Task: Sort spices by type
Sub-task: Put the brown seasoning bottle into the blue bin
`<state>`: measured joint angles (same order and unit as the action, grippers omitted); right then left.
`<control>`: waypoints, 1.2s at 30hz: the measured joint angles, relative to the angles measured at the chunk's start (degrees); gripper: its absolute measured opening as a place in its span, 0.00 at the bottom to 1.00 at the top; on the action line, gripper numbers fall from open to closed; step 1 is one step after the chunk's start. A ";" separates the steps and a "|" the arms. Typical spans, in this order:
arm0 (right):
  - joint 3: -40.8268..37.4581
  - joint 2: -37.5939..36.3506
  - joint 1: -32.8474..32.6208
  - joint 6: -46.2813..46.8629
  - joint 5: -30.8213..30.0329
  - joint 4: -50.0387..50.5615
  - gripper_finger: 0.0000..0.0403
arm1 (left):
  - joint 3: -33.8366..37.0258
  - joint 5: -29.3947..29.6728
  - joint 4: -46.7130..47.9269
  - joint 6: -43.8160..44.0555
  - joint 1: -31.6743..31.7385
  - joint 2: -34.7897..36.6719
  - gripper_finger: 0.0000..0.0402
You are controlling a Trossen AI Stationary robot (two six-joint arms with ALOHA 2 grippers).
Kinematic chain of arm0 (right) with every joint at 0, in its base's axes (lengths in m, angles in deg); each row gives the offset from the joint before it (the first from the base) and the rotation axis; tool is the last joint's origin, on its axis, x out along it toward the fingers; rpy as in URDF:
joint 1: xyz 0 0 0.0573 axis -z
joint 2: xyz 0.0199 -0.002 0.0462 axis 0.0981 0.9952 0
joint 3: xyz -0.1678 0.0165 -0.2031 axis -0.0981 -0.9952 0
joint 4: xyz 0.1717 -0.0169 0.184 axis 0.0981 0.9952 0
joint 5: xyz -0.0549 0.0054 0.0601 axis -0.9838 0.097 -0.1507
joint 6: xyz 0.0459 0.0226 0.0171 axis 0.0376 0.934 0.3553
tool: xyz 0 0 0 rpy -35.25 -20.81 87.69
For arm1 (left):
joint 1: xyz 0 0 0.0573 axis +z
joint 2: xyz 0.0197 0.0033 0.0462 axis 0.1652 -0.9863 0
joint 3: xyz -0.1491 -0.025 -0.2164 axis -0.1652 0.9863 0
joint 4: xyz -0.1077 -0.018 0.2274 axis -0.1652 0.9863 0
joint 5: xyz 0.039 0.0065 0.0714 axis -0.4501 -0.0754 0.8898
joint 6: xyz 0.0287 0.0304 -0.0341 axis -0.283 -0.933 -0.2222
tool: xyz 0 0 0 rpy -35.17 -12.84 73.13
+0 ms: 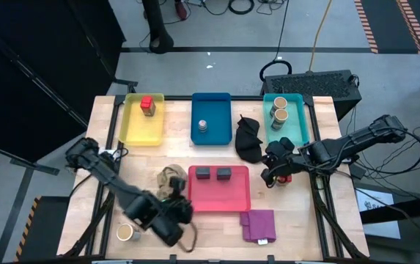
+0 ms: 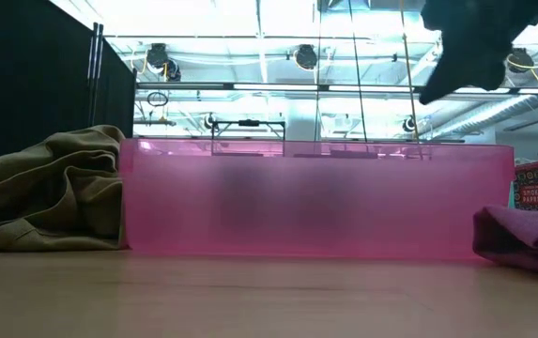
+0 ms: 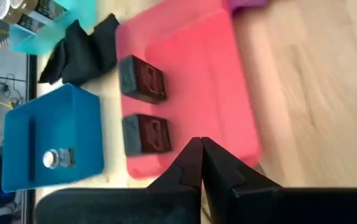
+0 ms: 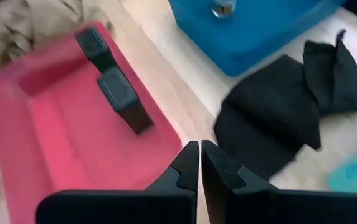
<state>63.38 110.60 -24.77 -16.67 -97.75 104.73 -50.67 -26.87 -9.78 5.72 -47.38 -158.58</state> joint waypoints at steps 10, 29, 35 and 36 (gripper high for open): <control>0.00 0.00 0.42 -2.85 0.26 -6.00 0.00 | 5.90 -14.67 6.48 26.49 -4.25 5.01 0.02; 0.00 0.00 2.28 -20.43 0.37 -26.09 0.00 | 5.90 -24.58 6.96 35.66 -7.31 4.41 0.03; 0.00 -0.01 4.84 -22.14 0.38 -26.07 0.00 | 5.90 -24.20 4.98 36.97 -9.23 2.52 0.16; 0.00 -0.02 5.26 -22.57 0.37 -26.07 0.00 | 5.90 -23.62 4.87 36.93 -9.28 2.08 0.20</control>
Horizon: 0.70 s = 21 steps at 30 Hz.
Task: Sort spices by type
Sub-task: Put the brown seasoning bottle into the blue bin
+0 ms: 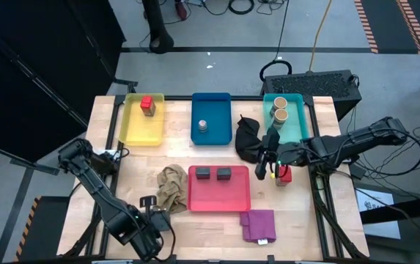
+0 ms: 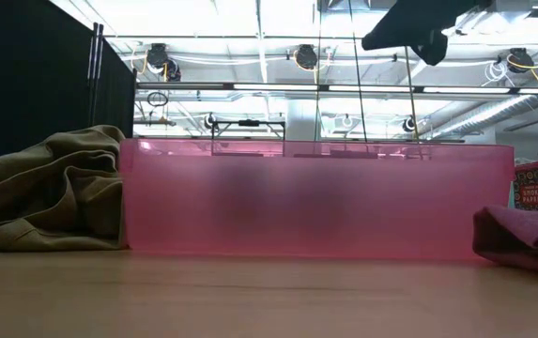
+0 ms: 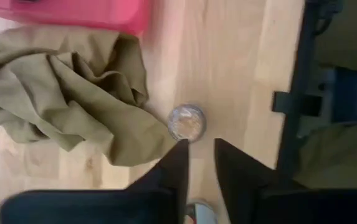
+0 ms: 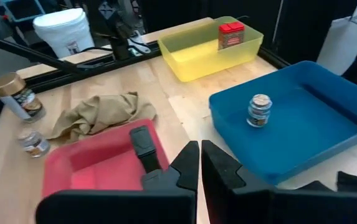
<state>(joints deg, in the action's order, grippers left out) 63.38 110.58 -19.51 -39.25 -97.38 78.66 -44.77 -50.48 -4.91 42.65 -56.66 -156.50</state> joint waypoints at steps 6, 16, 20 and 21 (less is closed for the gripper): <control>0.00 0.00 2.07 -0.62 0.02 0.01 0.00 | 0.00 2.68 0.06 -0.04 -0.09 -3.14 0.46; 0.00 0.02 3.40 -1.67 0.31 0.14 0.00 | 8.58 2.92 -12.16 3.40 -0.07 -1.10 0.61; 0.00 0.00 3.40 -1.63 1.65 0.52 0.00 | 13.87 1.64 -17.45 4.02 0.20 1.13 0.61; 0.00 0.00 3.40 -1.59 1.77 0.54 0.00 | 14.95 1.01 -18.12 4.12 0.37 1.50 0.61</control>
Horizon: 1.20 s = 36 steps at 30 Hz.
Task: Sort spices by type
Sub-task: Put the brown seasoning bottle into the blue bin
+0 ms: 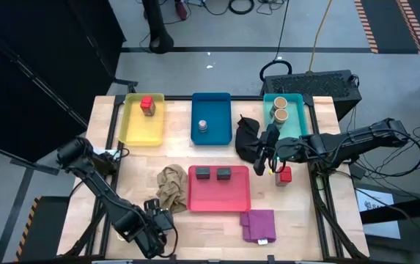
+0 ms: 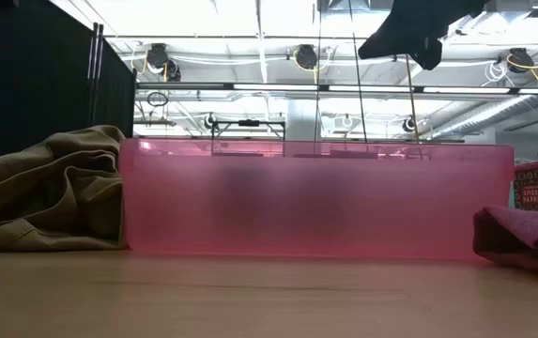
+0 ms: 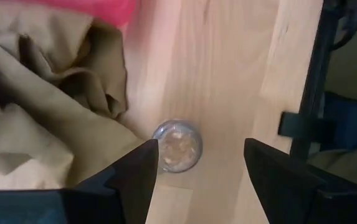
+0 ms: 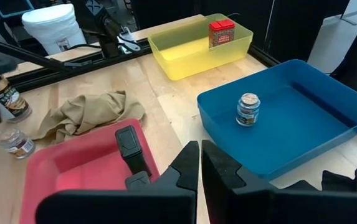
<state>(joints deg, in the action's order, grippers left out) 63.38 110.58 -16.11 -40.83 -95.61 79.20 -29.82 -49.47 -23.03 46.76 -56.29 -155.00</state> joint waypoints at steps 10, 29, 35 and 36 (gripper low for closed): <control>0.00 0.02 0.02 0.21 0.00 -0.02 0.00 | 6.02 -1.74 -3.53 -0.04 0.29 1.09 0.61; 0.02 0.00 0.00 2.98 0.00 1.82 0.00 | 10.56 -0.45 -10.94 -0.71 0.30 0.92 0.61; 0.02 0.00 0.00 2.93 -0.02 1.76 0.00 | 10.56 -0.57 -11.24 0.20 0.25 0.21 0.61; 0.02 0.00 0.00 2.93 -0.02 1.74 0.00 | 10.56 -0.57 -11.31 0.17 0.25 -0.09 0.61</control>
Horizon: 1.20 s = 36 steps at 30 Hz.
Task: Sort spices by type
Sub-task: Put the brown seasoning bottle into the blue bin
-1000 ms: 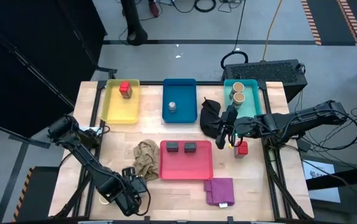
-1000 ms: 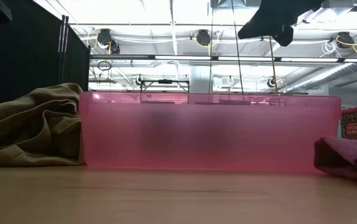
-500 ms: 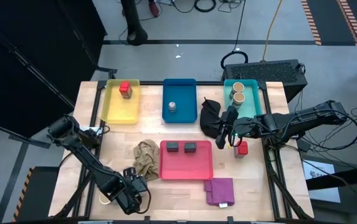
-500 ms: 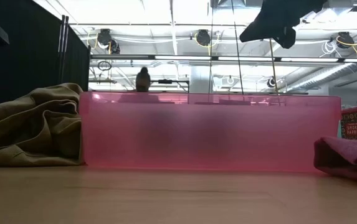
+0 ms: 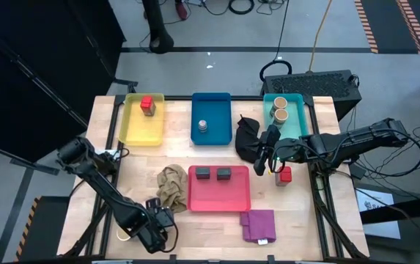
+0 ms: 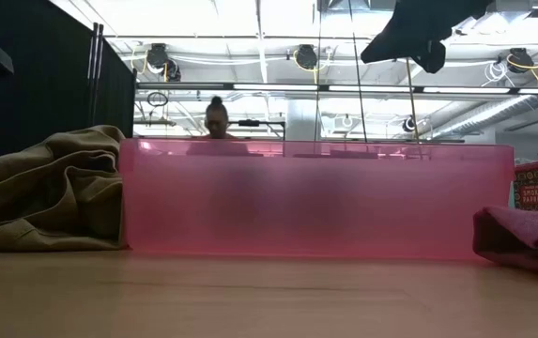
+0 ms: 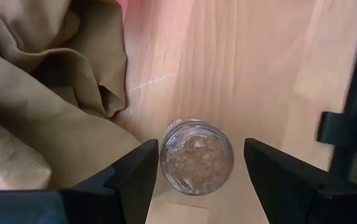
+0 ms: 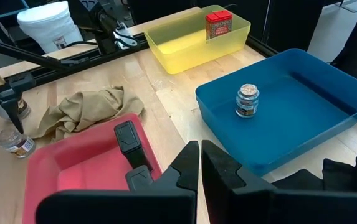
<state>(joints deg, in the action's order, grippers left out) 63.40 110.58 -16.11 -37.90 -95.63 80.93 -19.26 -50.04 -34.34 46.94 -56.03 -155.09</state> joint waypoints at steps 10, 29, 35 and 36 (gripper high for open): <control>0.00 0.00 0.00 0.02 0.00 -0.04 0.00 | 0.00 -0.47 -2.12 -1.16 -0.02 -2.41 0.61; 0.00 0.00 0.00 0.08 -0.02 -0.09 0.00 | -0.11 -1.22 -2.46 -2.66 -0.02 -3.39 0.47; 0.00 0.02 0.00 0.15 -0.02 -0.09 0.00 | -3.34 -4.28 2.61 -6.03 0.69 -1.60 0.47; 0.00 0.00 0.02 0.15 -0.02 -0.09 0.00 | -4.46 -4.57 4.54 -6.61 0.97 -1.00 0.47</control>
<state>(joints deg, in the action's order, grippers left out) 63.40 110.58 -16.09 -37.75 -95.65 80.84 -23.72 -54.61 -29.80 40.33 -55.06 -156.09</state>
